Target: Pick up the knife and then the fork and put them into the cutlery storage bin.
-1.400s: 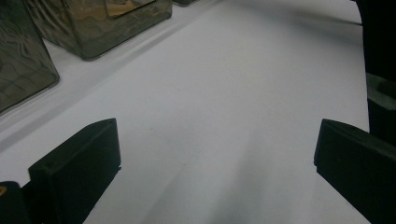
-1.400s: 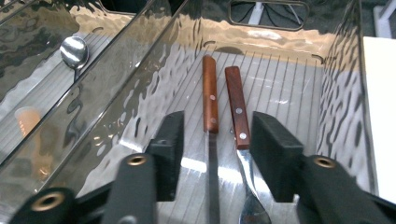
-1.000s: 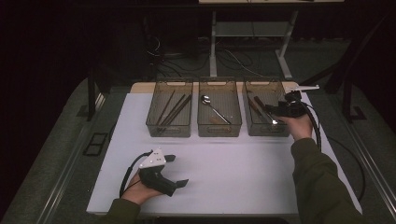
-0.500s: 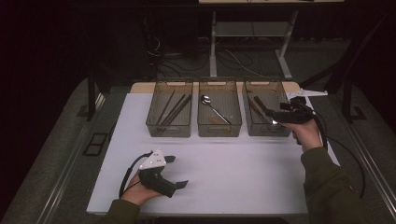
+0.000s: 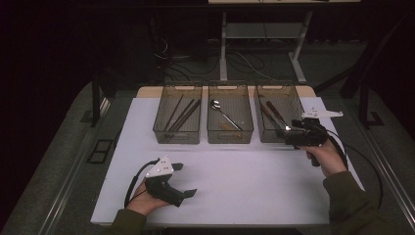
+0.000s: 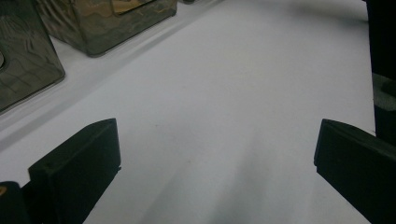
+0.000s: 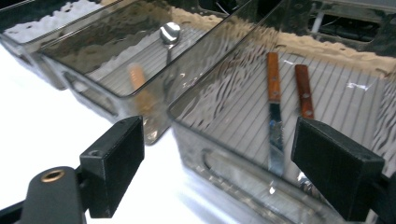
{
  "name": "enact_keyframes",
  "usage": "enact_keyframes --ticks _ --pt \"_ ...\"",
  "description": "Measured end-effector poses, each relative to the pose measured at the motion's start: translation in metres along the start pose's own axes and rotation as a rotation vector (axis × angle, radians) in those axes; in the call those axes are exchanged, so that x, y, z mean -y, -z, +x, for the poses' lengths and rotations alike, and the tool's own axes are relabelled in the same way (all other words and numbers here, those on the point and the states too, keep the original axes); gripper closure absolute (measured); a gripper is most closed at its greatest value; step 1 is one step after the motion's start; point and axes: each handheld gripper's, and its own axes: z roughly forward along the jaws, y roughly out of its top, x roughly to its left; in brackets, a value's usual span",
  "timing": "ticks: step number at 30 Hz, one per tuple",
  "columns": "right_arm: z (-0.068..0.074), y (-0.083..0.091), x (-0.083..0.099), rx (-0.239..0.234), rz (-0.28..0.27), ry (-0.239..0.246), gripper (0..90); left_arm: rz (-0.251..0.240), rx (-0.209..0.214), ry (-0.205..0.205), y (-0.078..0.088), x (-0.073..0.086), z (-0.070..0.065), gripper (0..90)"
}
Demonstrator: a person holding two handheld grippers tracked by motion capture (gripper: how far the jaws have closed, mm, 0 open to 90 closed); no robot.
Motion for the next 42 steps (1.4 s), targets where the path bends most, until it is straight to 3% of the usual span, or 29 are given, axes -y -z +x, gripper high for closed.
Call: enact_keyframes --ticks 9,22,30,42 --pt "0.018 0.013 0.024 -0.056 -0.029 0.027 13.8 0.001 -0.004 0.002 0.001 0.0 0.001 0.0" --pt "0.044 0.017 0.066 -0.146 0.013 0.084 13.8 0.005 -0.003 -0.006 0.003 0.0 0.002 0.0" --pt "0.057 0.022 0.081 -0.212 0.026 0.099 13.7 0.01 -0.002 -0.006 0.002 0.0 0.001 0.0" --pt "0.061 0.031 0.094 -0.212 0.033 0.112 13.7 0.01 -0.003 -0.004 0.002 0.001 0.0 0.0"
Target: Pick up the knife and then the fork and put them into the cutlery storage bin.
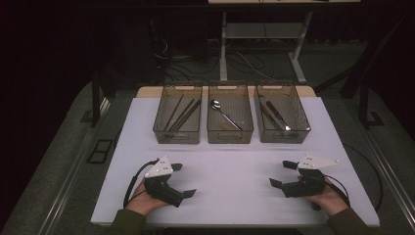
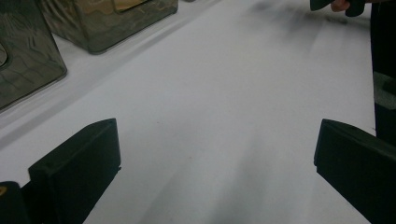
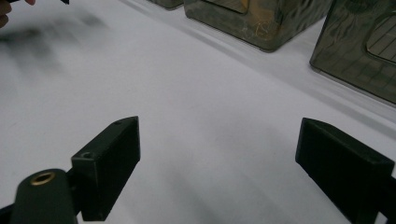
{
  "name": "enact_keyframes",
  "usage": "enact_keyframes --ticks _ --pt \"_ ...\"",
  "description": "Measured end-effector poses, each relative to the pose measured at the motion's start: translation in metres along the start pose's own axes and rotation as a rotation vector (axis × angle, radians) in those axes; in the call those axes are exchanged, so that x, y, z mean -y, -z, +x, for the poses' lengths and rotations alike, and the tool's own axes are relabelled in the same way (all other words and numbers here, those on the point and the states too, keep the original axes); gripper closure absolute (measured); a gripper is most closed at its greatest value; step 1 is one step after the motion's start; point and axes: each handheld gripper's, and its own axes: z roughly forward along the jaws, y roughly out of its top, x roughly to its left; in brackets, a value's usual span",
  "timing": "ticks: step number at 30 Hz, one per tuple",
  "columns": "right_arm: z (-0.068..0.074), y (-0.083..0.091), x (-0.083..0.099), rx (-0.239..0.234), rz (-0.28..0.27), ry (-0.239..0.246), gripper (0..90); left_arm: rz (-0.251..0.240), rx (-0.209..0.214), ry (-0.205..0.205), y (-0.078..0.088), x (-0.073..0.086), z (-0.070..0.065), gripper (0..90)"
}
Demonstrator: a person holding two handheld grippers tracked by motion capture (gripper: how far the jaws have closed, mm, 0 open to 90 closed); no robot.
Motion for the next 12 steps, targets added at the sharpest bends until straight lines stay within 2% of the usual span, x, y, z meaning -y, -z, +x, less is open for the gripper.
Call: enact_keyframes --ticks 12 --pt "0.0002 0.0009 0.0012 -0.009 -0.003 0.005 13.7 0.001 -0.003 0.0 0.0 0.0 0.0 0.0"
